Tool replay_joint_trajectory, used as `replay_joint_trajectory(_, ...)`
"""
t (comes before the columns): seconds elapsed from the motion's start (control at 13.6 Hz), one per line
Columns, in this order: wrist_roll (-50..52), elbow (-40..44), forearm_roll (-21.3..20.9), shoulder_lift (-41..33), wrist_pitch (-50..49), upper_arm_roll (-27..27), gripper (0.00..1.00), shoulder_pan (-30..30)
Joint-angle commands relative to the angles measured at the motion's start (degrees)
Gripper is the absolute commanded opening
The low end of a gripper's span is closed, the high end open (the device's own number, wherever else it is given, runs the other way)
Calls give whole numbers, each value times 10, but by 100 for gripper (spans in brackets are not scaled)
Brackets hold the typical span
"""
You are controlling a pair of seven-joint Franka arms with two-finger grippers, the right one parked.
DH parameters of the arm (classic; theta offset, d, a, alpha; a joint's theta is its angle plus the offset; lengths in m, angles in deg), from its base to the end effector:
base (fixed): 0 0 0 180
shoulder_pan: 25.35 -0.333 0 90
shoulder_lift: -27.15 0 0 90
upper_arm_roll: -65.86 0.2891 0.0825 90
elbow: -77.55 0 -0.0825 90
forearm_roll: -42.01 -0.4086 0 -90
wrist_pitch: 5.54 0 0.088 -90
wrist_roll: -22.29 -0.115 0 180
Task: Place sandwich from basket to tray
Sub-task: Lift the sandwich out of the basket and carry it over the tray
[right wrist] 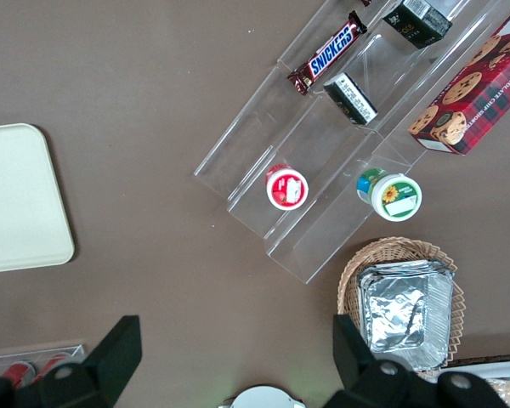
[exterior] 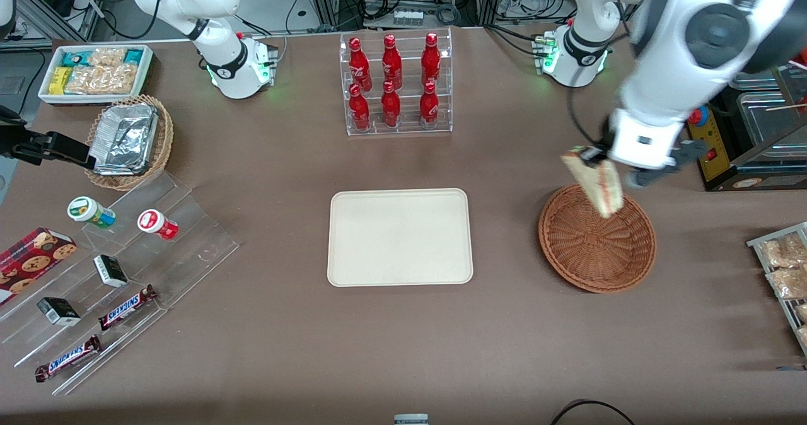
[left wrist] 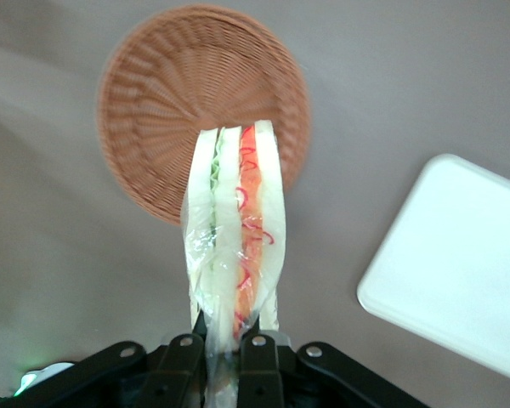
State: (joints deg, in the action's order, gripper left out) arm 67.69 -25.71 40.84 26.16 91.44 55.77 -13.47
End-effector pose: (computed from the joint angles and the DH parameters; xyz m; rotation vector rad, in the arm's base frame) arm 0.5305 -0.2122 0.4945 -3.0065 -0.6183 0.0986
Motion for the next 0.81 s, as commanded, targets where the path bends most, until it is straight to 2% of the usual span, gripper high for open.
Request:
replay_joint_trajectory(0.0,23,51,2,48,-7,-61,0,4)
replay_joint_trajectory(0.22,64,116,-5,134,14,-121,0,19)
replay_joint_trajectory(0.44,101,149,-10,203,71,-122,0,88)
replay_joint_trajectory(0.74,181,216,-101,315,120,-122,0,158)
